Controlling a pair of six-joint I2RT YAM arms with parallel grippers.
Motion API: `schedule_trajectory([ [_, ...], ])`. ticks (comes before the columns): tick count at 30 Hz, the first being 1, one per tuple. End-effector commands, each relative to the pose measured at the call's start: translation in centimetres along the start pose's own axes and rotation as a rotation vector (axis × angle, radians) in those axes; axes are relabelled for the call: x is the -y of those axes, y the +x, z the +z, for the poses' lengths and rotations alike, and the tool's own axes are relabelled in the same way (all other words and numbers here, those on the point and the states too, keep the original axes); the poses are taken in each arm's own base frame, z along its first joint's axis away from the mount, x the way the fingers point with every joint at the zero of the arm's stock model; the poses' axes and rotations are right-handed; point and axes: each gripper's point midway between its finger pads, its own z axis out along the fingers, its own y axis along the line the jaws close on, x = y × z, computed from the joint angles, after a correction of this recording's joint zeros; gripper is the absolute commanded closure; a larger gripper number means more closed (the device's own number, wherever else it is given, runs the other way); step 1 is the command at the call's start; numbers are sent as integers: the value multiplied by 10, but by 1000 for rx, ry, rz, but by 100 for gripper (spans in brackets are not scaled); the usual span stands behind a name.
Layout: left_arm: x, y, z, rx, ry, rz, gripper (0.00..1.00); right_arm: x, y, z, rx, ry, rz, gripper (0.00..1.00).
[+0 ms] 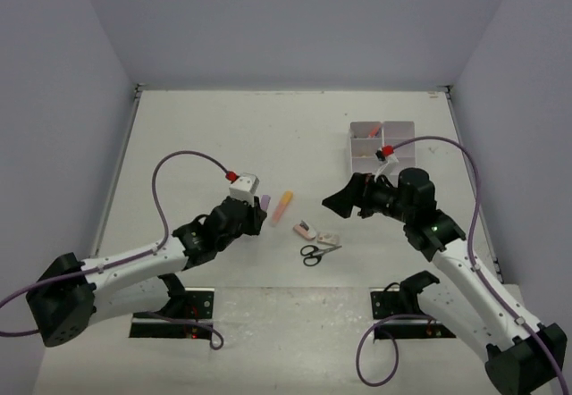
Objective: Sort the stationery into containers
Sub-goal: Pick up the pen from the center of the board.
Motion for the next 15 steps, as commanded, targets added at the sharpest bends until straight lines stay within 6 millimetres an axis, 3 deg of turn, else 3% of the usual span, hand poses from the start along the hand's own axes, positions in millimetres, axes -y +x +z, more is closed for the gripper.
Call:
schedule_trajectory([
  [1,55,-52,-34,302,278,19,100,-73,-1,7,-30,-333,62,2],
  [5,74,-57,-56,395,386,30,100,-90,-1,29,-6,-275,104,8],
  [11,95,-62,-82,478,557,78,100,-110,6,53,-5,-264,135,41],
  [15,100,-60,-91,503,612,103,100,-107,18,67,-40,-203,133,40],
])
